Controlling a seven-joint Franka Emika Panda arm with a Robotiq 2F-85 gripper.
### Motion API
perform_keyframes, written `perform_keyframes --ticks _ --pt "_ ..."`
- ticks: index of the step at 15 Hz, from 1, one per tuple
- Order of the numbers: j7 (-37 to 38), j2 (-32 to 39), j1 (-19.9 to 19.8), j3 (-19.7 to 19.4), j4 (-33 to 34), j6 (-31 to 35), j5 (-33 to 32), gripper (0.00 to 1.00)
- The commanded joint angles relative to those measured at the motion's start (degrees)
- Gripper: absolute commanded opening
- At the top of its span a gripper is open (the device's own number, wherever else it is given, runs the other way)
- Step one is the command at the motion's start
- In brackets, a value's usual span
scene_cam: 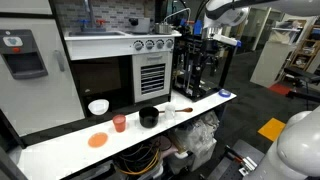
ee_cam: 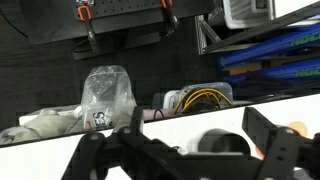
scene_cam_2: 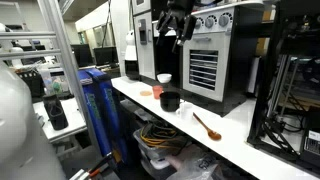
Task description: Take the white mug and pour its contents into the black bowl, then use the wooden spoon to stir the contents in the black bowl
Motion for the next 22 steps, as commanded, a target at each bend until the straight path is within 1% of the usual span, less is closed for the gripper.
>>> perform_keyframes --ticks 1,7,10,12,16,18,20,22 --pt "-0.4 0.1 -1.5 1.3 0.2 -0.2 0.3 1.00" --pt "-0.4 0.1 -1.5 1.3 0.2 -0.2 0.3 1.00" --pt "-1.1 0.3 -1.5 1.3 -1.8 1.9 0.4 1.00" --pt "-1.4 -0.1 -1.4 1.9 -4.0 4.5 -0.5 1.00" --pt "-2.1 0.4 -1.1 2.6 -8.1 8.8 -0.5 1.00" --pt "-1.9 0.4 -0.9 3.3 -10.6 12.0 -0.7 1.00" --pt "-1.1 0.4 -0.6 4.3 -13.1 15.4 -1.2 1.00" --pt "-0.6 0.7 -0.2 5.8 -15.8 18.5 -3.0 1.00"
